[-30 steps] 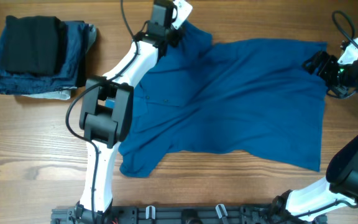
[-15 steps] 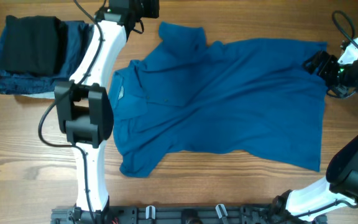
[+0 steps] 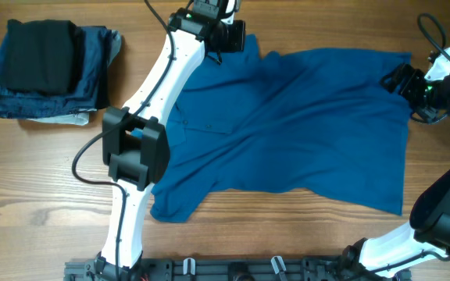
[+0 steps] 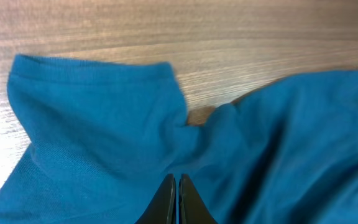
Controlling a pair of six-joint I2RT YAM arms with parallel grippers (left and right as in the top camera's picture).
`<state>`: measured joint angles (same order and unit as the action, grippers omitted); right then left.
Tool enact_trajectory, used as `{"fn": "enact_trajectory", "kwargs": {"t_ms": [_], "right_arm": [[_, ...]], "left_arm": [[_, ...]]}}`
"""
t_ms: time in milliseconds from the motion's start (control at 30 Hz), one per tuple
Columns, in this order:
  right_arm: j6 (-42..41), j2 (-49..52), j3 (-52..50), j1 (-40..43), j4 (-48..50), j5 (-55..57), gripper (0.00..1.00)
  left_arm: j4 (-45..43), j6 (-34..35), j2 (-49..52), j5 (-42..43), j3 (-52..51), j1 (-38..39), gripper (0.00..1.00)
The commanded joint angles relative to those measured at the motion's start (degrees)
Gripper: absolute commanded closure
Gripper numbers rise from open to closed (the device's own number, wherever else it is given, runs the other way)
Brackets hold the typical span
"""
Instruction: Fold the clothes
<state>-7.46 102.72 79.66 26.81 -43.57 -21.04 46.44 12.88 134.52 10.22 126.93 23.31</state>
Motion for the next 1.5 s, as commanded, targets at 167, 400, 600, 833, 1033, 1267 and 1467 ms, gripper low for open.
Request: {"fn": "enact_trajectory", "kwargs": {"t_ms": [167, 400, 600, 833, 1033, 1267, 1467], "right_arm": [[-0.44, -0.94, 0.52, 0.00, 0.13, -0.87, 0.00], [-0.42, -0.94, 0.52, 0.00, 0.13, -0.87, 0.00], [-0.44, -0.94, 0.52, 0.00, 0.15, -0.87, 0.00], [-0.46, -0.94, 0.52, 0.00, 0.15, -0.87, 0.00], [-0.44, -0.94, 0.52, 0.00, 0.15, -0.87, 0.00], [-0.44, -0.94, 0.52, 0.00, 0.15, -0.87, 0.01], [-0.44, -0.94, 0.52, 0.00, 0.15, -0.87, 0.00]], "left_arm": [[1.14, 1.31, 10.32, -3.93, 0.94, -0.61, 0.96], [-1.92, 1.77, 16.44, -6.03, 0.92, -0.96, 0.96], [-17.68, 1.73, 20.02, -6.01, 0.92, -3.10, 0.96], [-38.42, 0.90, 20.59, 1.38, 3.87, -6.25, 0.96], [-17.84, 0.87, 4.66, 0.07, 11.19, -8.46, 0.96], [17.35, 0.85, 6.99, -1.55, 10.88, -8.13, 0.96], [21.92, 0.90, 12.74, -1.53, 10.88, -6.93, 0.96]]}}
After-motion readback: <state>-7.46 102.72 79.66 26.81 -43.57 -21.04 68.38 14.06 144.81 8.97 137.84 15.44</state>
